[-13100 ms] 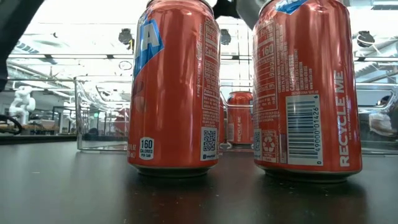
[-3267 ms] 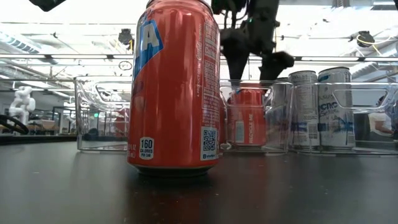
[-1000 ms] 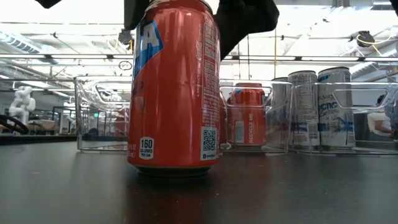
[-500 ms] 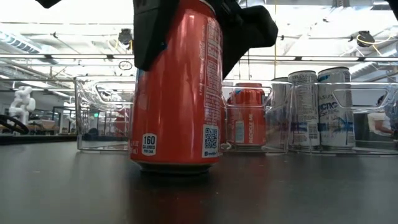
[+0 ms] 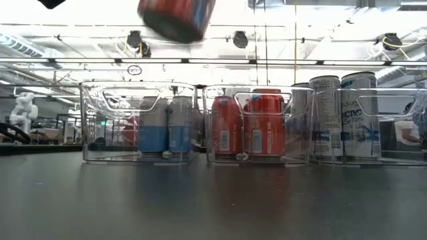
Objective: Sort soda cans
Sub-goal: Put the orange soda can into the center transparent bin, then put the blue-white soda can into the left transparent bin
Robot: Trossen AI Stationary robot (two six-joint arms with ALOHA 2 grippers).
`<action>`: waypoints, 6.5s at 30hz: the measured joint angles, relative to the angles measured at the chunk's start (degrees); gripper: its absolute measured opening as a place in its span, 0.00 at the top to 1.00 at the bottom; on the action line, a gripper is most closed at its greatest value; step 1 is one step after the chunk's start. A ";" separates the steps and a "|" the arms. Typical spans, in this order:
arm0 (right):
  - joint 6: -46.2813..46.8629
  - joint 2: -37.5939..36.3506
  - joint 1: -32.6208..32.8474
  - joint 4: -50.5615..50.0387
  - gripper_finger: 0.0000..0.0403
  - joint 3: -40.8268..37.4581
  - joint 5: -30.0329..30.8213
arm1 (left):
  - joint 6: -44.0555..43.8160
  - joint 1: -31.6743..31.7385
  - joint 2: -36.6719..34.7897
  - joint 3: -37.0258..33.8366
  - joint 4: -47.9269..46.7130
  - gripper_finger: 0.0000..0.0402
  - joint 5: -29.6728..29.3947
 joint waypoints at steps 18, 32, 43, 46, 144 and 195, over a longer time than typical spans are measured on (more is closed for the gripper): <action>-15.38 -4.12 -15.19 -19.14 0.30 0.07 -0.18 | -0.04 0.00 0.00 0.00 0.15 0.22 -0.02; -29.51 1.56 -20.81 -15.15 0.30 -2.06 -7.30 | -0.65 0.00 0.00 0.00 0.15 0.22 -0.02; -32.26 0.99 -22.30 -5.79 0.30 -13.84 -12.34 | -1.49 0.00 0.00 0.00 -0.08 0.22 -0.04; -32.41 0.98 -23.01 -3.84 0.30 -16.20 -12.35 | -1.51 0.00 0.00 0.00 -0.08 0.22 -0.04; -32.20 -39.50 5.43 20.39 1.00 -50.39 3.42 | -13.51 0.01 3.67 -0.02 4.62 0.23 -9.74; -53.10 -125.45 -10.60 75.20 1.00 -130.83 2.97 | -13.66 0.12 8.73 -0.01 9.12 0.23 -12.55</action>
